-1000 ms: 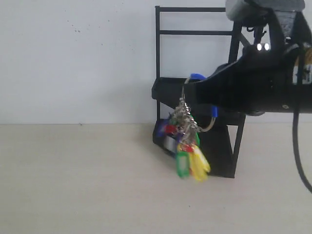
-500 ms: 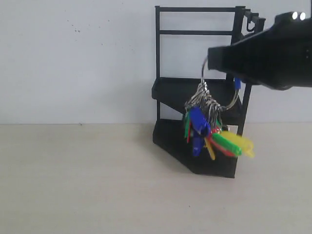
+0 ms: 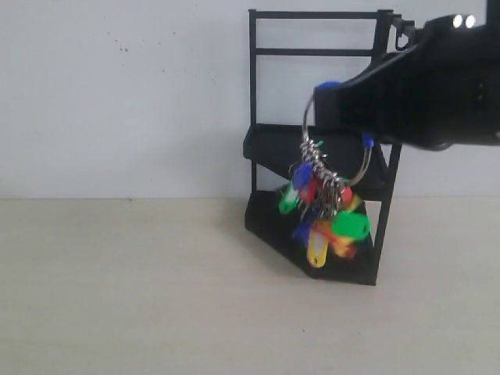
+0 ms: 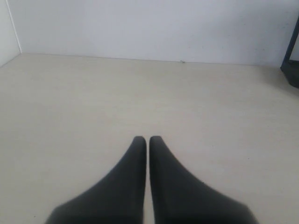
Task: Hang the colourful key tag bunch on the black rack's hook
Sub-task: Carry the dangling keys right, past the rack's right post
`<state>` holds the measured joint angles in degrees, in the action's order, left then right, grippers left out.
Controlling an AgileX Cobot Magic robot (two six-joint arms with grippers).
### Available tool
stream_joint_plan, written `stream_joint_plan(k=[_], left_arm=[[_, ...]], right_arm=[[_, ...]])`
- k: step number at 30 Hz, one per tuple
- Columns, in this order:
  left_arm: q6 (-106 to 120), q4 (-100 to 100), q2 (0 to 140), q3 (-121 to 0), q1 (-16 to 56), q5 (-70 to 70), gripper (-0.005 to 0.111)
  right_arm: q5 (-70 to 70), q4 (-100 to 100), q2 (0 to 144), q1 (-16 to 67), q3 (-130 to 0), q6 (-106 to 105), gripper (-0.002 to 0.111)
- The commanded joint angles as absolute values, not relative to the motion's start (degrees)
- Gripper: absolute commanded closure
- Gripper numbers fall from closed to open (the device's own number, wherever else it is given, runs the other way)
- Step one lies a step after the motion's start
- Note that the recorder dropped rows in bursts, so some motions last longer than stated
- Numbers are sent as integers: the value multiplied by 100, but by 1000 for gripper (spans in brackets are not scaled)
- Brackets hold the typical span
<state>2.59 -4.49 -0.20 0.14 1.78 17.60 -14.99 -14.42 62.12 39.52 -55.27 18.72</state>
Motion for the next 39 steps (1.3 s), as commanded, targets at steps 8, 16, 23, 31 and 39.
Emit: stream_joint_plan(k=[8, 16, 23, 31, 39], left_arm=[[261, -460, 0, 0, 159, 1691, 102], [261, -460, 0, 0, 159, 1691, 102], [261, -460, 0, 0, 159, 1691, 102], [261, -460, 0, 0, 159, 1691, 102], [261, -460, 0, 0, 159, 1691, 102]], right_arm=[[-1666, -915, 6384, 3691, -5671, 1710, 108], [-1290, -1127, 6189, 3329, -5671, 2207, 108], [-1956, -1105, 6237, 3371, -5671, 1742, 108], [-2740, -2027, 5939, 3371, -5671, 2099, 108], [-4269, -4146, 5066, 3371, -5671, 3672, 108]])
